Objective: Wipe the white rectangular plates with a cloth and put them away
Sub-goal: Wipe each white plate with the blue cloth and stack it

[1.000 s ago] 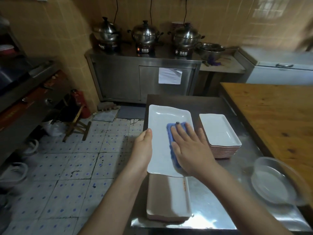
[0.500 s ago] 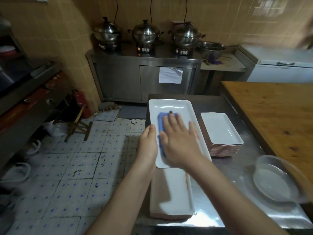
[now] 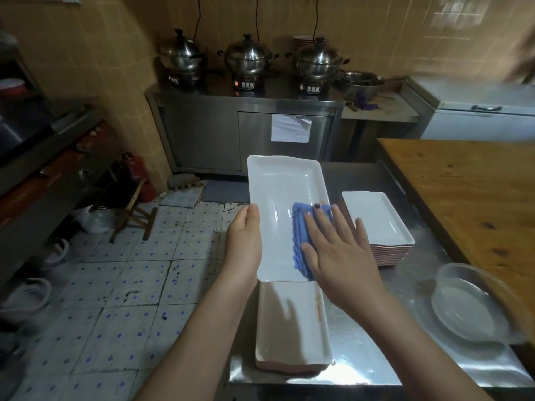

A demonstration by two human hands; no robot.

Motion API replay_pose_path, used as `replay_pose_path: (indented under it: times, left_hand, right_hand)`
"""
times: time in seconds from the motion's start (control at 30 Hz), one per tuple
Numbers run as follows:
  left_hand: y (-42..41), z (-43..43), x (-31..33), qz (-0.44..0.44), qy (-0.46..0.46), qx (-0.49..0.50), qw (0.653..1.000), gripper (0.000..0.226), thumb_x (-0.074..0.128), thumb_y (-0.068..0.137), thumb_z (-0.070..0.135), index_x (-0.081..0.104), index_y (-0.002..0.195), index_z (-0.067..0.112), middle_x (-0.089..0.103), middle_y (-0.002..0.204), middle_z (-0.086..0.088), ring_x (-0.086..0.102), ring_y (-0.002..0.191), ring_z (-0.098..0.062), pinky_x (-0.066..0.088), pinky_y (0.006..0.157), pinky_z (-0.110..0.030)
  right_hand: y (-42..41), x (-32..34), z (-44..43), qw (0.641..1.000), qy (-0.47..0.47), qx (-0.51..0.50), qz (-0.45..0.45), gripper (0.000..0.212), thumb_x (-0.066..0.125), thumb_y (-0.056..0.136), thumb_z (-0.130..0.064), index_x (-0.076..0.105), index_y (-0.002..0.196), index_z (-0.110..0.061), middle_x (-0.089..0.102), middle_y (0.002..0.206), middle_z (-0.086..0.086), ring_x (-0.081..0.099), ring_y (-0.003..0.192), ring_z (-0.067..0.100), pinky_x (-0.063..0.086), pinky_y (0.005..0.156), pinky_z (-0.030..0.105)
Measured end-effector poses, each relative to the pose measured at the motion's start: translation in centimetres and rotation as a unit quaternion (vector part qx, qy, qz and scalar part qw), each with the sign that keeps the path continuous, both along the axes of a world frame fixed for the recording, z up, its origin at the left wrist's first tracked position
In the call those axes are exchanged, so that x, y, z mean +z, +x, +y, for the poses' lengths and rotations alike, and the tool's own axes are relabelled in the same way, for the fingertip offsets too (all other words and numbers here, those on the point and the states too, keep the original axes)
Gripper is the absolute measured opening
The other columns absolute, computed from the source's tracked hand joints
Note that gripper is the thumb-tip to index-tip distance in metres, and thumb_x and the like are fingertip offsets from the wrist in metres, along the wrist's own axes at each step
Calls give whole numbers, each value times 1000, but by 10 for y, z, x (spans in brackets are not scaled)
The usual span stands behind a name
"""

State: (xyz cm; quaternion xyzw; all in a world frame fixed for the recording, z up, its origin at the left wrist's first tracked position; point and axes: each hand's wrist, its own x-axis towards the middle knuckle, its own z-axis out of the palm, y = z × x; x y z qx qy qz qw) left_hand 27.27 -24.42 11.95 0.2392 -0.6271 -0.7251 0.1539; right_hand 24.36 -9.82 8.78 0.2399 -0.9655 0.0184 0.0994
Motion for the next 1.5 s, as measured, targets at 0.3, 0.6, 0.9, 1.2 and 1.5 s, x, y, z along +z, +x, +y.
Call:
replay_pose_path:
  times: [0.3, 0.6, 0.9, 1.2, 1.5]
  left_hand:
    - [2, 6, 2, -23, -6, -34, 999, 32, 36, 101, 30, 62, 86, 18, 70, 82, 1, 67, 72, -14, 53, 67, -27]
    - [3, 13, -2, -70, 13, -52, 996, 25, 36, 101, 26, 59, 96, 19, 64, 77, -1, 62, 69, -17, 47, 56, -20]
    - [1, 7, 3, -51, 9, -46, 998, 30, 36, 101, 27, 60, 86, 18, 65, 77, 0, 61, 68, -15, 47, 58, -22]
    - [3, 7, 5, -57, 19, -43, 997, 32, 39, 100, 29, 61, 78, 19, 67, 72, 0, 63, 62, -16, 49, 54, -22]
    - [7, 13, -4, -63, 15, -62, 996, 30, 36, 101, 27, 61, 84, 24, 67, 76, 1, 64, 66, -14, 48, 54, -19]
  right_hand:
    - [-47, 23, -22, 998, -46, -17, -41, 59, 13, 99, -46, 4, 152, -22, -2, 161, 0, -11, 146, 21, -12, 114, 46]
    - [-30, 23, -39, 991, 0, 82, -106, 54, 16, 102, -38, 6, 152, -22, -2, 161, 0, -8, 147, 22, -3, 117, 49]
    - [-2, 10, -28, 989, -13, 65, -133, 57, 16, 101, -36, 1, 152, -16, -11, 159, 7, -14, 145, 27, -2, 115, 47]
    - [-40, 19, -18, 993, -26, -1, -111, 54, 13, 102, -38, 0, 152, -23, -5, 160, 1, -5, 147, 22, -5, 117, 41]
    - [-28, 15, -39, 987, -42, 52, -144, 54, 17, 103, -35, 0, 153, -25, -8, 160, -1, -12, 146, 21, -5, 116, 38]
